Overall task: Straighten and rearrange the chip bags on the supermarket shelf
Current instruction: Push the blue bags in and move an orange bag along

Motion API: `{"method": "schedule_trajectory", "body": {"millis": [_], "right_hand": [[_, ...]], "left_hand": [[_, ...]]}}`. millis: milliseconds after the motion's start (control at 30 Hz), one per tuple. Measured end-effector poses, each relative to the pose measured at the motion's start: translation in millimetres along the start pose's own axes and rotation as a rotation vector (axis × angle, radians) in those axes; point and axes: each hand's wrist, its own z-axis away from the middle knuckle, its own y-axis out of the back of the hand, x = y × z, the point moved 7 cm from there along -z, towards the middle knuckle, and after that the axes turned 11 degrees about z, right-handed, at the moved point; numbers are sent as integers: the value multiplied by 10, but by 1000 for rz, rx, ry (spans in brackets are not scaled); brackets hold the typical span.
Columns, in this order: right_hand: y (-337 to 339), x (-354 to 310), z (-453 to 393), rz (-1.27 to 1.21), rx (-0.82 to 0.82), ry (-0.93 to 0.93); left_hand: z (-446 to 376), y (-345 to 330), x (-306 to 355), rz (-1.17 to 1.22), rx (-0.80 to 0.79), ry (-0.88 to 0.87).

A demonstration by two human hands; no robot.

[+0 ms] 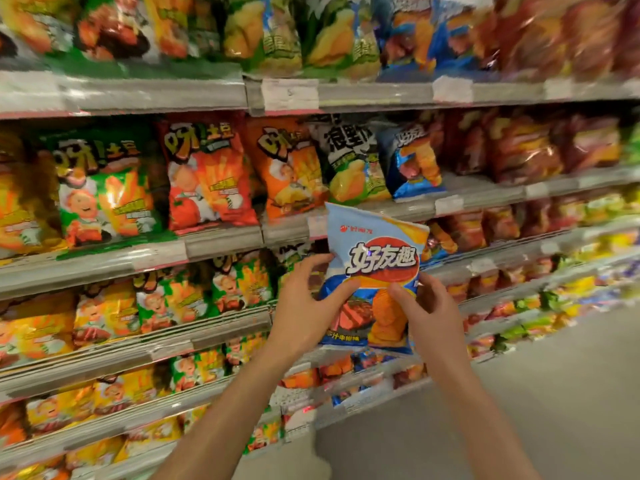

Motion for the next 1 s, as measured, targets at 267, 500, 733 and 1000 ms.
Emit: {"method": "schedule_trajectory", "body": {"millis": [267,500,733,1000], "right_hand": [[859,238,-1080,4,23,18],[1561,394,-2006,-12,-35,38],[1820,515,-2764,-102,-212,-18],[1864,508,-3734,-137,-343,41]], "left_hand": [[-893,-1222,42,36,-21,-49],[-1556,-2161,166,86,-34,-75],[-1986,-2705,108,77,-19,-43],[-2514,-3169,128,87,154,5]]}}
